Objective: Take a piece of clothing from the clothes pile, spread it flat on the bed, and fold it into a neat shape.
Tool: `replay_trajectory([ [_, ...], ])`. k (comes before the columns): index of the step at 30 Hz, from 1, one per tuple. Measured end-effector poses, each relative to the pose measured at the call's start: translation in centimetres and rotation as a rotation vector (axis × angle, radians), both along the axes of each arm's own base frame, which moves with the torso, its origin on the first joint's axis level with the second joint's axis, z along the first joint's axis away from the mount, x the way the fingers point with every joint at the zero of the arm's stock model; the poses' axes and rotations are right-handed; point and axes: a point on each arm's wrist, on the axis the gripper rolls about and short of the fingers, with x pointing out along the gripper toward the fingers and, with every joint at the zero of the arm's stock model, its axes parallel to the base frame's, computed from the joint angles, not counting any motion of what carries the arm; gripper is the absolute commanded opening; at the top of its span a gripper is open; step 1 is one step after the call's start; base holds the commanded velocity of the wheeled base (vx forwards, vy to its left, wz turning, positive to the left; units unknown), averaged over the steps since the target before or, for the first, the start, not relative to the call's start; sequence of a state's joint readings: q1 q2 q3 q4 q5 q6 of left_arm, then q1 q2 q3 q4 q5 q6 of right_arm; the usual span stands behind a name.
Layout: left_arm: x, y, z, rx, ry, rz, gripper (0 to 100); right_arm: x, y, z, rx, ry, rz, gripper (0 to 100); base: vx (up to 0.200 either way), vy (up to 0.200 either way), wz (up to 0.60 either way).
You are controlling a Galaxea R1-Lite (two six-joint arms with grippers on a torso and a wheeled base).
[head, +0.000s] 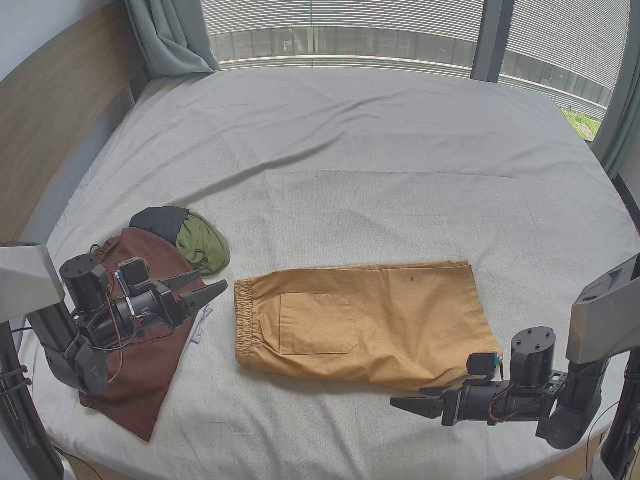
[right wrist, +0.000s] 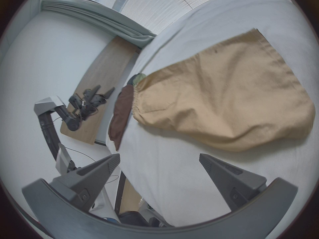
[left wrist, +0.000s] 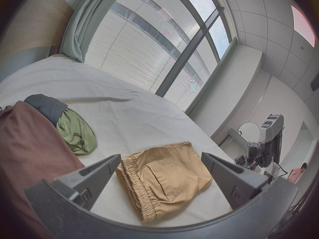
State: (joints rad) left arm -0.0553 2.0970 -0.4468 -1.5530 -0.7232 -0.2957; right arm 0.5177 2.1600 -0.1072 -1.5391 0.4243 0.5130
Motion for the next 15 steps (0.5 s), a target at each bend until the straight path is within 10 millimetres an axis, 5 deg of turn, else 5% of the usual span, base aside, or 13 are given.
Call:
replay_trajectory([
  [8, -0.7, 0.0, -0.4, -0.001, 0.028, -0.032, 100, 1.3, -0.4, 3.3, 0.126, -0.121, 0.056, 100, 0.0, 0.0, 0.0],
  [15, -1.1, -0.1, -0.3, -0.002, 0.035, -0.041, 100, 1.9, -3.6, 5.2, 0.201, -0.165, 0.077, 100, 0.0, 0.0, 0.0],
])
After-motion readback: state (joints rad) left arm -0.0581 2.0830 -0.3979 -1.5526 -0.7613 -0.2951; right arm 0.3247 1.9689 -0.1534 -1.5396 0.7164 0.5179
